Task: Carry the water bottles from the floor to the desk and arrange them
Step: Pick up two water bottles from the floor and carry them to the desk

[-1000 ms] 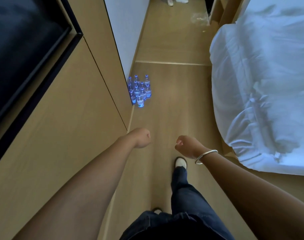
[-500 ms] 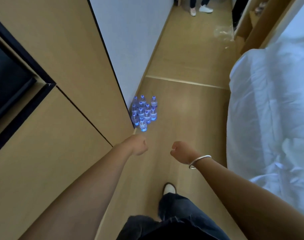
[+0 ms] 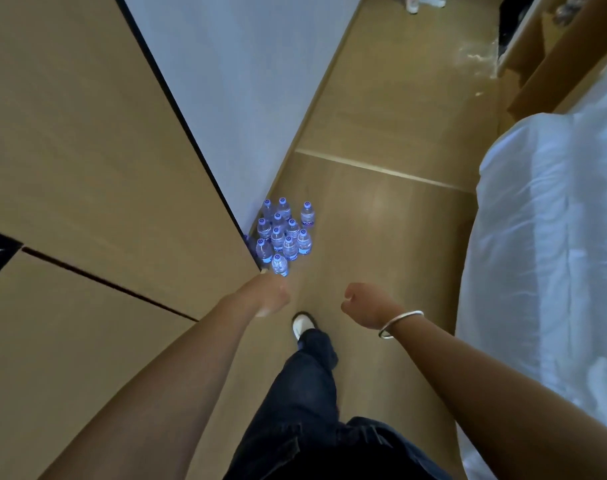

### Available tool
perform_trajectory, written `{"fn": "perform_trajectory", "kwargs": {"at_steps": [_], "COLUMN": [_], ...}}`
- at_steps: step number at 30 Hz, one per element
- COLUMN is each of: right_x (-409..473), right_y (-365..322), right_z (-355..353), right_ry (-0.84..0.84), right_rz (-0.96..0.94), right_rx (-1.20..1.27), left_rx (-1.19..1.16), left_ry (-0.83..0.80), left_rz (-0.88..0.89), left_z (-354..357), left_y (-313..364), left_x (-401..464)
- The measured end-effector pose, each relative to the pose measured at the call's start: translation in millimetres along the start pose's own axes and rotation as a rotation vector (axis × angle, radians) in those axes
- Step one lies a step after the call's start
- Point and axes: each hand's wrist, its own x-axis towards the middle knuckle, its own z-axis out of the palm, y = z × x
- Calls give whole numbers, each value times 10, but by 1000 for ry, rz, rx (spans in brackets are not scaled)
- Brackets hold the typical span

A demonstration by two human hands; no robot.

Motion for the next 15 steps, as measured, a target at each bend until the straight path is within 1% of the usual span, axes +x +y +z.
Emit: {"fn": "perform_trajectory", "kwargs": {"at_steps": [5, 9, 15], "right_x": [583, 1023, 1777], "right_y": [-11, -62, -215], "right_z": [-451, -797, -1071], "right_ry": [3, -65, -151], "right_rz": [-11, -17, 0], "right_rx": [-40, -123, -139], "left_rx": [-123, -227, -399], "left_ry": [-22, -39, -64], "left_rz": [-52, -125, -186], "left_z": [-134, -304, -487], "left_y": [-145, -168, -128], "left_x": [642, 1111, 1695]}}
